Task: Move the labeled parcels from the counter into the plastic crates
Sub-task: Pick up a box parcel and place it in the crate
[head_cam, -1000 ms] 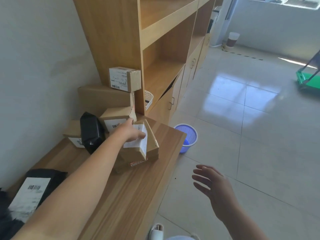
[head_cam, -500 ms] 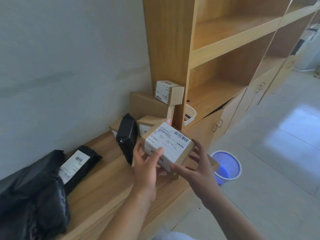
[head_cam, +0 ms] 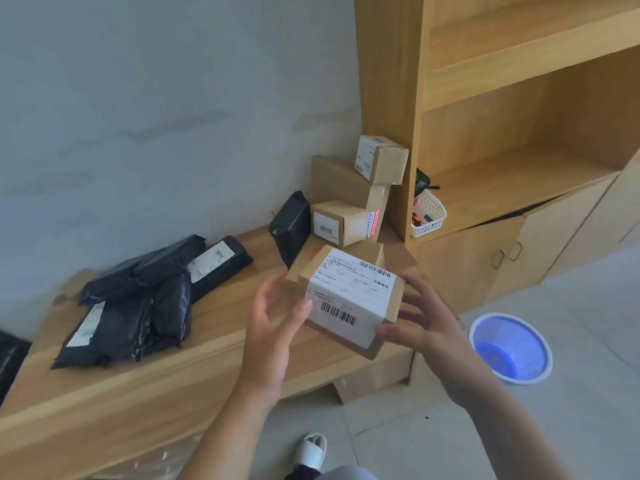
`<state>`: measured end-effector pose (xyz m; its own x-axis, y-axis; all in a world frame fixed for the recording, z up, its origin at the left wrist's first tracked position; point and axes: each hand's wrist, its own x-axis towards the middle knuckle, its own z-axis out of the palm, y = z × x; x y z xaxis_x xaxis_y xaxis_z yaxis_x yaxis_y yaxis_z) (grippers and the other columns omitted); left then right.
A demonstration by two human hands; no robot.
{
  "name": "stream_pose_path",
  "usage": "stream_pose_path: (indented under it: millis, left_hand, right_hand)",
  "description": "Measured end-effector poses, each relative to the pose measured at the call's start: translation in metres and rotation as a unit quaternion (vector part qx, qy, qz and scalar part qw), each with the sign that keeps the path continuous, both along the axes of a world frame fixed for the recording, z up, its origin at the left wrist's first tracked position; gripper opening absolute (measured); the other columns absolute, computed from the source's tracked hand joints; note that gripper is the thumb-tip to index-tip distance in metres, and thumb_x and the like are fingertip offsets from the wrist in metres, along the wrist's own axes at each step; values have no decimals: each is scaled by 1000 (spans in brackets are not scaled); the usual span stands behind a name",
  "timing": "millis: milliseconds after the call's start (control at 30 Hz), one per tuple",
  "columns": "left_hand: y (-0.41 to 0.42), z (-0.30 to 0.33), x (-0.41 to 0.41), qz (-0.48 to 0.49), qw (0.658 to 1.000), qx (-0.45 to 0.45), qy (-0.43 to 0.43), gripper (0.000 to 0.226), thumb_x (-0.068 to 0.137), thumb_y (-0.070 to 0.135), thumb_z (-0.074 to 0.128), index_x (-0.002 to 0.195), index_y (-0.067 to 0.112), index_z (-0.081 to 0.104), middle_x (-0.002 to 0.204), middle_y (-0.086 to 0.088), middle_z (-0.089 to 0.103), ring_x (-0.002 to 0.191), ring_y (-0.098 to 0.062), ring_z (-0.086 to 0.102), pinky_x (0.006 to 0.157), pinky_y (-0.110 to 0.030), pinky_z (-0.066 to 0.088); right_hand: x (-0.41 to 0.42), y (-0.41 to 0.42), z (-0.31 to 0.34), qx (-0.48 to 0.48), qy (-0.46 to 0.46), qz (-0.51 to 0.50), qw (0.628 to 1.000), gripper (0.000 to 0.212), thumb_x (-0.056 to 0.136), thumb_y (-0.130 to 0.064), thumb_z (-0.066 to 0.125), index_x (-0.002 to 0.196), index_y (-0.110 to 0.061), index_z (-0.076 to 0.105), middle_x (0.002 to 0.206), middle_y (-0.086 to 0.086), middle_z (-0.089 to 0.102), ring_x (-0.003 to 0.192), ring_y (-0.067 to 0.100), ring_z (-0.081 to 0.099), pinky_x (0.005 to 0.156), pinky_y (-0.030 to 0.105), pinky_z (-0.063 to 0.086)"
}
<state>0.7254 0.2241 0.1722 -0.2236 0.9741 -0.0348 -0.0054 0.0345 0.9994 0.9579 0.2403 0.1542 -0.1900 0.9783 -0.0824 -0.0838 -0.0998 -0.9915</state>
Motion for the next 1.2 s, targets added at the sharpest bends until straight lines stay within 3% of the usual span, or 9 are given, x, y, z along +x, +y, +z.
stream_pose_path:
  millis: [133, 233, 333, 467, 533, 733, 833, 1033, 1200]
  left_hand:
    - [-45, 7, -41, -100, 993, -45, 48, 77, 66, 66, 86, 137, 51, 58, 146, 18, 59, 139, -9, 53, 110, -46, 44]
    - [-90, 13, -63, -126, 988, -61, 66, 73, 77, 51, 84, 144, 45, 54, 149, 8, 59, 137, -15, 55, 100, -37, 55]
    - [-133, 13, -82, -89, 992, -69, 51, 74, 76, 38, 83, 145, 40, 54, 149, 1, 59, 137, -20, 56, 104, -38, 51]
    - [-186, 10, -109, -42, 997, -59, 35, 83, 70, 45, 89, 145, 39, 54, 149, -2, 59, 136, -23, 58, 109, -47, 46]
    - [-210, 8, -126, -20, 998, -54, 31, 84, 70, 42, 88, 146, 39, 53, 149, -1, 59, 134, -23, 59, 109, -48, 47]
    - [-305, 2, -187, 67, 996, -48, -38, 94, 65, 68, 87, 148, 42, 50, 149, 7, 58, 137, -19, 57, 96, -37, 58]
    - [-367, -5, -219, 119, 988, -43, -88, 89, 69, 66, 86, 147, 42, 50, 148, 9, 59, 136, -19, 59, 94, -35, 59]
    - [-471, -16, -274, 225, 961, -60, -151, 81, 71, 68, 84, 143, 43, 55, 141, 1, 65, 129, -21, 64, 84, -46, 63]
    - [-532, -21, -307, 248, 953, -66, -159, 62, 75, 53, 85, 132, 50, 62, 135, 1, 70, 120, -24, 70, 81, -42, 62]
  right_hand:
    - [12, -12, -1, -31, 17, 148, 988, 78, 60, -41, 84, 134, -47, 61, 126, -7, 73, 116, 13, 71, 92, 37, 55]
    - [-3, -20, 4, -43, 17, 230, 972, 74, 66, -41, 81, 137, -48, 61, 130, -10, 71, 120, 8, 68, 94, 38, 58]
    - [-27, -33, 6, -54, 8, 295, 954, 75, 67, -43, 78, 140, -44, 59, 136, -7, 68, 122, 17, 67, 88, 36, 60]
    - [-68, -57, 12, -63, 7, 343, 937, 68, 66, -41, 80, 132, -46, 65, 133, -9, 71, 117, 15, 70, 80, 22, 59]
    - [-91, -71, 14, -62, 5, 361, 930, 69, 67, -38, 82, 134, -44, 64, 133, -5, 71, 117, 18, 71, 82, 25, 60]
    - [-181, -131, 21, -39, -21, 412, 910, 83, 64, -33, 89, 141, -40, 58, 138, 2, 68, 123, 27, 68, 90, 40, 58]
    - [-232, -173, 28, -9, -57, 457, 887, 87, 64, -33, 90, 143, -44, 55, 140, -2, 66, 127, 24, 64, 81, 28, 57]
    - [-322, -250, 30, 52, -77, 530, 843, 100, 60, -23, 93, 148, -41, 49, 147, -8, 60, 141, 15, 51, 108, 46, 50]
    - [-376, -296, 26, 83, -80, 588, 801, 100, 65, -23, 94, 148, -51, 45, 152, -16, 54, 146, 6, 44, 110, 45, 44]
